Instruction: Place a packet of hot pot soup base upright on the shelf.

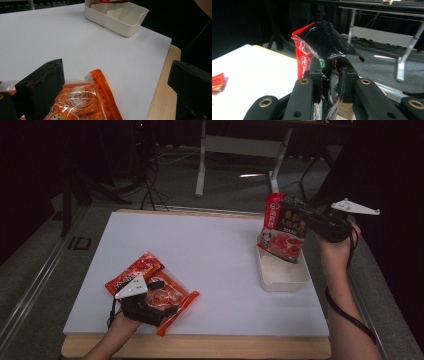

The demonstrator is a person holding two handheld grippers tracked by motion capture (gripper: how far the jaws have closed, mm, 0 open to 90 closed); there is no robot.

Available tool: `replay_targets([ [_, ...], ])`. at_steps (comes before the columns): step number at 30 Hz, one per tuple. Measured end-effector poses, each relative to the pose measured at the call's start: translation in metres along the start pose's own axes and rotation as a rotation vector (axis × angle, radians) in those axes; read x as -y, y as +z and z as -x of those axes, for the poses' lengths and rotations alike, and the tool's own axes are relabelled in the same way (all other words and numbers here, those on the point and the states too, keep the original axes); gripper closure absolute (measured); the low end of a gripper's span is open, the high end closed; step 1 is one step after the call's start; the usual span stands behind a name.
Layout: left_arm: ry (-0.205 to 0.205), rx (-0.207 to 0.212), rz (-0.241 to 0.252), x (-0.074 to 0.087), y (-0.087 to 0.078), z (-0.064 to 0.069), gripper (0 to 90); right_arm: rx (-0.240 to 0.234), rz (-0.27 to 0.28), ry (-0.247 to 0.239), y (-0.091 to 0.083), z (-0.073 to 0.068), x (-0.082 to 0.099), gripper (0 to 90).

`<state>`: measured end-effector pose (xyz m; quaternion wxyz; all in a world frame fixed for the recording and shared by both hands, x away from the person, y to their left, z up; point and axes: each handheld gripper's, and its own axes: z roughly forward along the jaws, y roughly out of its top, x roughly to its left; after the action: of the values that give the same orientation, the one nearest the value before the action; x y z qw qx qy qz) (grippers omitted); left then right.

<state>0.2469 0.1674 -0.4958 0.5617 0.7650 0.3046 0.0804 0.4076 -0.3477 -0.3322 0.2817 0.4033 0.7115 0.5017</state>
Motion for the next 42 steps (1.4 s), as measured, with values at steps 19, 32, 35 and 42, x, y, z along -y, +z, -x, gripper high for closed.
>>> replay_targets([
  [19, -0.011, 0.005, -0.006, 0.004, 0.007, -0.005, 1.0, -0.025, -0.074, -0.058, 0.043, 0.024, 0.022, 75.9],
  [32, -0.014, 0.0, 0.002, 0.005, 0.005, -0.006, 1.0, -0.144, -0.066, -0.072, 0.048, 0.023, 0.035, 73.1],
  [35, -0.019, -0.002, 0.004, 0.006, 0.004, -0.007, 1.0, -0.152, -0.056, -0.049, 0.048, 0.026, 0.043, 72.7],
  [42, -0.016, -0.002, -0.001, 0.006, 0.005, -0.007, 1.0, -0.133, -0.028, -0.037, 0.043, 0.027, 0.05, 72.0],
])
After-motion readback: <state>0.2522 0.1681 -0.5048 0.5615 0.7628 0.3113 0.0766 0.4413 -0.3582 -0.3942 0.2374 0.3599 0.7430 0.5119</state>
